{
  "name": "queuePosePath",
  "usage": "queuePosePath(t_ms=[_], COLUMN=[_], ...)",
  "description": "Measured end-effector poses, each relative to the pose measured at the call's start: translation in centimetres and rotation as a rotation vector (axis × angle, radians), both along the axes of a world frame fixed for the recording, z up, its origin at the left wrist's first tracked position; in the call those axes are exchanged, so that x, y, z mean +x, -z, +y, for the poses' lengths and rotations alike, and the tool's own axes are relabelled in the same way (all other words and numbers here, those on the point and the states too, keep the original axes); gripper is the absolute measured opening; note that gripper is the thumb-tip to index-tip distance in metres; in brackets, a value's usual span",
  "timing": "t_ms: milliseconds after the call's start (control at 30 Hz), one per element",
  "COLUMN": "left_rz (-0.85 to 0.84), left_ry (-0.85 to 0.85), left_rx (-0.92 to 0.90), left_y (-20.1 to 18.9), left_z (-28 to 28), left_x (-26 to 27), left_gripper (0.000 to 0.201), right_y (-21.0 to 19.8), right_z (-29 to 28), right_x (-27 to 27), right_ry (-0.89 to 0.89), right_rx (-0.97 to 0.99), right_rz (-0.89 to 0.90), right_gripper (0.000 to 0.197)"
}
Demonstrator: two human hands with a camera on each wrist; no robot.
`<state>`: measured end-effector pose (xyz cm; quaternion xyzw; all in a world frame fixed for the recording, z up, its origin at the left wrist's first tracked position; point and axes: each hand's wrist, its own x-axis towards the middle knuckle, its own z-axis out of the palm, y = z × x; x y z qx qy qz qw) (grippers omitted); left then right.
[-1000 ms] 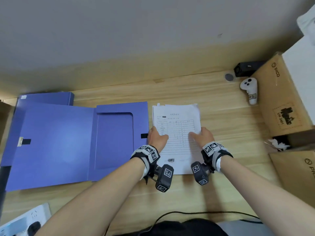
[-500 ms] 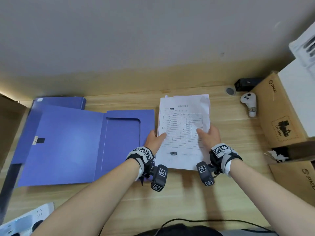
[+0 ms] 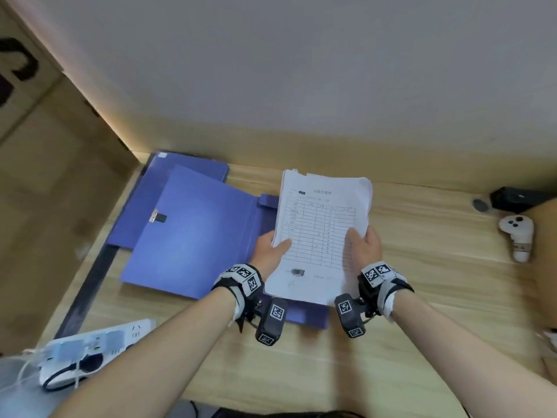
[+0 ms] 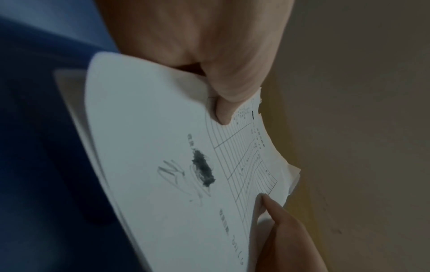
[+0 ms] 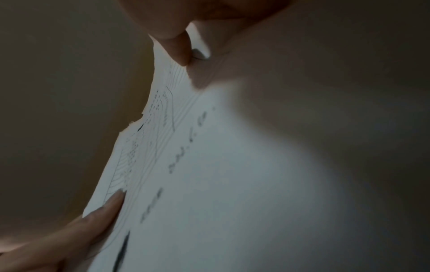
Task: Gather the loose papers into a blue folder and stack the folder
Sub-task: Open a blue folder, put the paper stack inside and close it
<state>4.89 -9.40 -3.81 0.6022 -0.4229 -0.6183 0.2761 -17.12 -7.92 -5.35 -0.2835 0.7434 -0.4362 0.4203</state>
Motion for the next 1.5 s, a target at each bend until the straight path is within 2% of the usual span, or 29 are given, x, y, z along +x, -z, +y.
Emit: queuePosePath(t_ms=[100,233,467,600,733,933,1067,1267,1500], left_rz=[-0.09,-0.218,-0.536,-0.617,-0.639,-0.684,-0.643,-0.618,-0.467], left_ry=[-0.046,-0.074,0.034,0.06,0.062,0.093,0.081,0.097,0.12], left_rx=[-0.051,-0.083,-0.133,-0.164,-0.195,-0.2,-0.163,-0.138,-0.038], left_y=[-0.1,0.0,-0.2,0.6,1.5,3.1,4.4,5.6,6.6], left_z=[-0.2,-1.3,-3.7,-5.0,-5.4,-4.6,-3.7,-2.4,-2.4], left_x=[4.5,10.9,20.3,23.5,23.9,21.7,20.0,18.8,16.5], left_gripper=[0.016,0.017,0.023,0.024,0.024,0.029,0.032,0.023,0.026], right_y=[1.4,3.6,5.8,6.2,6.7,6.5,6.5,6.6,6.4], right_z=[-0.9,-1.6,-1.6,-1.6,-1.7,-1.7,-1.6,-1.5,-1.4], right_x=[4.0,7.2,8.7,9.1,9.4,9.6,9.4,9.1,8.7], right_ry=[-0.08,-0.19,-0.177,-0.174,-0.174,-0.172,-0.184,-0.203,-0.209], right_rx=[0.047,0.14,0.233,0.233,0.25,0.269,0.288,0.28,0.27], right_rz=[-0.039,-0.043,0.061,0.133,0.185,0.176,0.169,0.129,0.097], right_gripper=[0.019,0.009,0.009,0.01,0.01,0.016,0.015,0.013,0.013])
